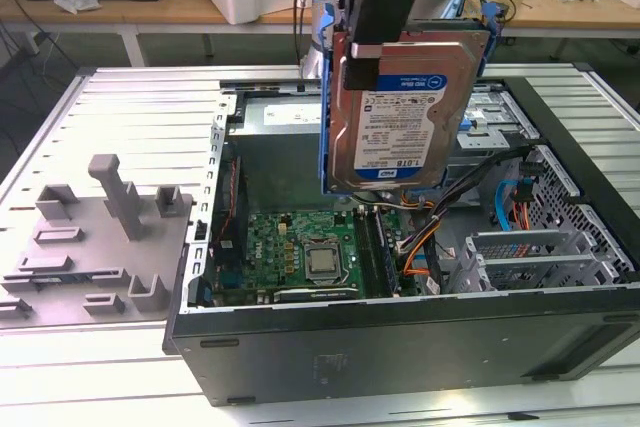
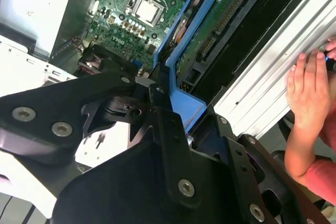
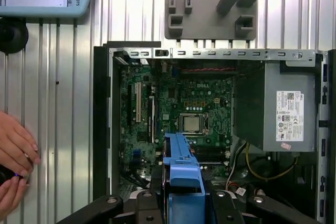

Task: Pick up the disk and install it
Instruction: 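Insert the disk into the insertion slot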

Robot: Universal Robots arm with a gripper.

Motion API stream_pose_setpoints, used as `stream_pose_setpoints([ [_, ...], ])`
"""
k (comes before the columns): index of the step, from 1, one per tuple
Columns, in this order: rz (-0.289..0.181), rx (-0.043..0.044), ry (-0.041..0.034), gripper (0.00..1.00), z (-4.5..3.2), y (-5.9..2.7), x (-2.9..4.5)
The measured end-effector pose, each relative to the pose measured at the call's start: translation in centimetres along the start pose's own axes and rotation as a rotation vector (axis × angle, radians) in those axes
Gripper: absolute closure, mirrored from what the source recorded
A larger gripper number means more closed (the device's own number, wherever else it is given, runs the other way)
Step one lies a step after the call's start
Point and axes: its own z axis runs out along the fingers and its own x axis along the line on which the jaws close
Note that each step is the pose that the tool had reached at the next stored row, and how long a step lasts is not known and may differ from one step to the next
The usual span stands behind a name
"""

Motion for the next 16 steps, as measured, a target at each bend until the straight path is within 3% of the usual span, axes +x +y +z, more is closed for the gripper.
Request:
stream_pose_setpoints([
  [7,0.0,-0.0026,-0.0002,0.63,-0.01,-2.06,0.28],
  [16,0.0,-0.0064,-0.0025,0.63,-0.04,-7.88,1.32],
])
